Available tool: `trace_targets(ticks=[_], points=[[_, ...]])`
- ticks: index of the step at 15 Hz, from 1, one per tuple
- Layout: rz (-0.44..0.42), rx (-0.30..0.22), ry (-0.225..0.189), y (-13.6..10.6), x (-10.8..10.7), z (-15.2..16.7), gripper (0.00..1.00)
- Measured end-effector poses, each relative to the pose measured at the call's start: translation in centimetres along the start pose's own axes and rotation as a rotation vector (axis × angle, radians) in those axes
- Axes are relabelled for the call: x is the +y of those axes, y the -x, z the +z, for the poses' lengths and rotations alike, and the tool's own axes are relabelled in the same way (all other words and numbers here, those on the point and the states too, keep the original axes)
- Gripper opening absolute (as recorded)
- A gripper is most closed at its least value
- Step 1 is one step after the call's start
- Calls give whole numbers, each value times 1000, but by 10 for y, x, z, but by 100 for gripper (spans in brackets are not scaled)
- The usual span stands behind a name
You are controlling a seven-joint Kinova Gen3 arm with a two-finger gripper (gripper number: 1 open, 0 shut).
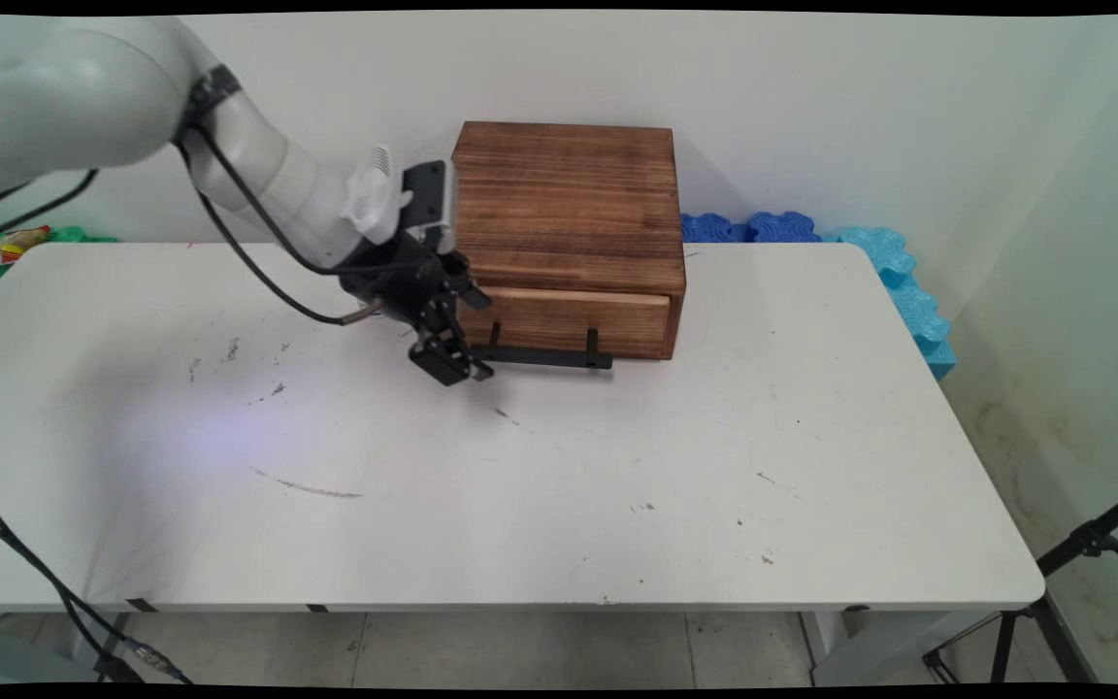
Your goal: Open the drawer
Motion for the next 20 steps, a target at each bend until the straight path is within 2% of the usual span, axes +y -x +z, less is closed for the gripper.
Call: trace_targets(ticks=[10, 20], points=[[-13, -16, -19, -18, 1, 55, 100], [-1, -38, -26, -21, 1, 90, 100]])
